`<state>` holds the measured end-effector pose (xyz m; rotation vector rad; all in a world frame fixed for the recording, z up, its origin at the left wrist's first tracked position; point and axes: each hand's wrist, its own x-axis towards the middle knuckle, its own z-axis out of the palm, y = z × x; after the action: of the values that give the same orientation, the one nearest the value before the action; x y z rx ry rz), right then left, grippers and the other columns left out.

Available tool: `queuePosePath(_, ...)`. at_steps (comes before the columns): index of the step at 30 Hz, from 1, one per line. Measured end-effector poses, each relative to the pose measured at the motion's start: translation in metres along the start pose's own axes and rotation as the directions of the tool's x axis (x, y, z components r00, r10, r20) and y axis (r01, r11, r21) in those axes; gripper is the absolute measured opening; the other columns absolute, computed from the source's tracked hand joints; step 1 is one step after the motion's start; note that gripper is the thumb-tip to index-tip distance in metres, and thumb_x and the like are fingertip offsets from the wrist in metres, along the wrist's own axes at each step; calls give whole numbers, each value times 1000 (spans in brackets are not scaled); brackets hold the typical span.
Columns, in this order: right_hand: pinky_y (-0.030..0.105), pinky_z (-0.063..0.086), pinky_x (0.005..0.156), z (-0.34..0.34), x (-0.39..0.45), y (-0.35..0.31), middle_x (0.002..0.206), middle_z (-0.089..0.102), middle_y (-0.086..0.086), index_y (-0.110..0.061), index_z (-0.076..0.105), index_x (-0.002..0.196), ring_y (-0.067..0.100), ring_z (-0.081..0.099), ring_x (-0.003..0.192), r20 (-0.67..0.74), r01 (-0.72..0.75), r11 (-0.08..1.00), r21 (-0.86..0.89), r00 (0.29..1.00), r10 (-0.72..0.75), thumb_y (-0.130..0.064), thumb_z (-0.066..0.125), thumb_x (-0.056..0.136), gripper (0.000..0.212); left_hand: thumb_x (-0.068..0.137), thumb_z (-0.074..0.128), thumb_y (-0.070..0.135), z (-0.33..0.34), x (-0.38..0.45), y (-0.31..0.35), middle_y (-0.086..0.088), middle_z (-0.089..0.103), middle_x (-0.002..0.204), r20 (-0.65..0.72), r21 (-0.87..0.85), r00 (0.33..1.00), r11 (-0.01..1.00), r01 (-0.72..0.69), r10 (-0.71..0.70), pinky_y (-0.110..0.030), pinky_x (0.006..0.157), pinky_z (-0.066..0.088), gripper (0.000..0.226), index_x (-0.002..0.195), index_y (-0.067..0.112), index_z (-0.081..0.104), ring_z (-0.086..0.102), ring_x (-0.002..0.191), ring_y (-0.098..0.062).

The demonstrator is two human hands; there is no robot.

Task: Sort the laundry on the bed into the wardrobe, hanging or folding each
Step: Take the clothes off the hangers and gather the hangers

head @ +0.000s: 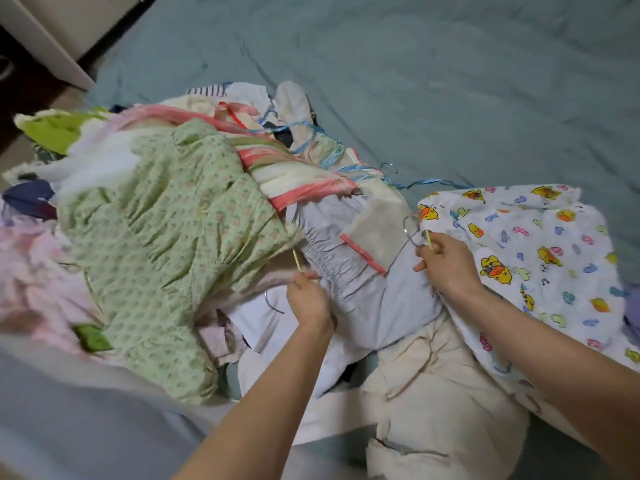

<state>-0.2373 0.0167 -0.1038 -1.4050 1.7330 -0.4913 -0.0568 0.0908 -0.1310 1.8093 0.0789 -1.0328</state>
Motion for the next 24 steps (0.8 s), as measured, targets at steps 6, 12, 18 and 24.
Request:
queuePosePath(6,28,39,56,-63,-18,-42,71,62,13,1,62,81,13,57,53,-158,93,996,-11,983,-93,0,40,92,24,102,32,15,10,-54,67,-7,56,89,137,336,924,860,-383,358,-30,76,35,33,96,2,62,52,88,-24)
queuePosePath(12,27,42,55,-126,-52,-96,66,61,12,1,63,86,17,52,54,-278,123,992,29,954,-110,3,40,90,24,102,42,24,15,-106,118,-13,70,91,592,374,667,578,-725,453,-30,74,40,34,87,9,68,64,89,-27)
queuePosePath(18,42,51,67,-190,-90,-123,79,67,14,-9,63,89,32,61,67,-454,109,993,-46,883,-118,-1,37,91,27,100,44,34,24,-152,175,-6,70,85,828,271,356,245,-931,434,-29,69,39,35,81,17,69,63,86,-23)
queuePosePath(24,26,40,54,-257,-126,-142,69,63,-8,-5,69,83,16,54,57,-399,91,986,-138,906,-139,2,41,91,30,92,32,40,32,-211,214,1,56,69,927,-6,-47,-110,-994,371,-33,82,28,43,60,17,49,51,78,-22)
